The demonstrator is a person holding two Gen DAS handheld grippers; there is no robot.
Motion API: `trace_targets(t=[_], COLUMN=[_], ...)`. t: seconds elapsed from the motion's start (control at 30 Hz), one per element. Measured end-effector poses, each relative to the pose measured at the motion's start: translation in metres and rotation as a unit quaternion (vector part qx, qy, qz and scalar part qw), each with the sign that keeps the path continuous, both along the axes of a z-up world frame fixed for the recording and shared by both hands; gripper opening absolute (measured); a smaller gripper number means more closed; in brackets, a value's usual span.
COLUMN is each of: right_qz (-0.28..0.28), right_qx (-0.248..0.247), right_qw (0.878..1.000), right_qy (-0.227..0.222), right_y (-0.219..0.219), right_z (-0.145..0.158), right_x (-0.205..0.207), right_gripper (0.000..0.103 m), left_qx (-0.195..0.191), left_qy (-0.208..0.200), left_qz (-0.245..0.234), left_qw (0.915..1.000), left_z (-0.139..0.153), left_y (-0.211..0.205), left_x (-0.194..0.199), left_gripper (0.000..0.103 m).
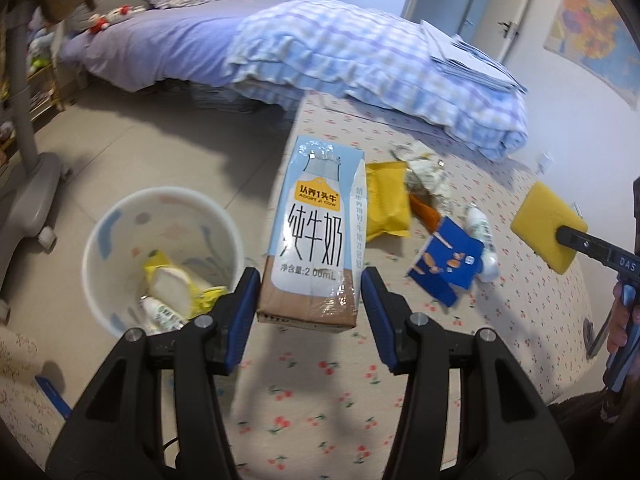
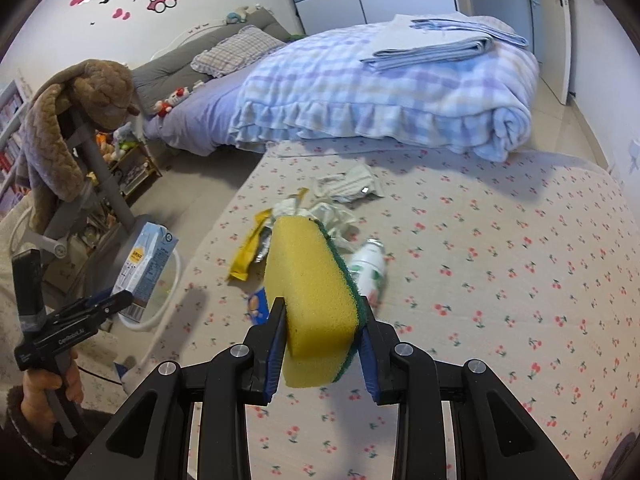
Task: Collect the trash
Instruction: 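Carry the carton and sponge over the wastebasket and open both tools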
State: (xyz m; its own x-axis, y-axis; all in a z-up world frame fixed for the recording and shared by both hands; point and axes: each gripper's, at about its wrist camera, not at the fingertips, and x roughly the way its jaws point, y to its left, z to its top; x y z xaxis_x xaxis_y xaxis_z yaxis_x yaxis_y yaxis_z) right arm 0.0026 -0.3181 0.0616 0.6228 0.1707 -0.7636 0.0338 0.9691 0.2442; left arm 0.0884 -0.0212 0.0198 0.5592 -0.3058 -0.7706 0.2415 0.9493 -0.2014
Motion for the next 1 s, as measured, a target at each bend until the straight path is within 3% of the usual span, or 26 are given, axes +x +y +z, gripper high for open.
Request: trace_targets(t=[0.73, 0.83, 0.87, 0.97, 1.0], right_qz=[0.101, 0.113, 0.116, 0.124, 0.126], right_qx=[0.006, 0.004, 0.003, 0.002, 0.003], right_qw=[0.995, 0.994, 0.993, 0.992, 0.992], right_qy=[0.003, 0.006, 0.006, 0.008, 0.01], right_y=[0.126, 0.144, 0.15, 0.165, 0.169], right_z=[-0.014, -0.02, -0.022, -0.027, -0.029], right_x=[0.053, 0.061, 0.064, 0.072, 0.074], right_gripper=[0.033, 0.033, 0.033, 0.034, 0.034], left_qx=[-0.005, 0.01, 0.017, 0.041, 0.047], left_qy=[0.02, 0.02, 0.024, 0.028, 0.025], left_qz=[0.125, 0.142, 0.143, 0.163, 0.171], left_qw=[0.992, 0.9897, 0.9893, 0.9854, 0.9839], left_z=[-0.021, -0.022, -0.022, -0.024, -0.023], left_y=[0.1, 0.104, 0.104, 0.106, 0.108], left_x=[0.013, 0.017, 0.019, 0.019, 0.018], left_gripper=[0.054, 0.055, 0.059, 0.09, 0.091])
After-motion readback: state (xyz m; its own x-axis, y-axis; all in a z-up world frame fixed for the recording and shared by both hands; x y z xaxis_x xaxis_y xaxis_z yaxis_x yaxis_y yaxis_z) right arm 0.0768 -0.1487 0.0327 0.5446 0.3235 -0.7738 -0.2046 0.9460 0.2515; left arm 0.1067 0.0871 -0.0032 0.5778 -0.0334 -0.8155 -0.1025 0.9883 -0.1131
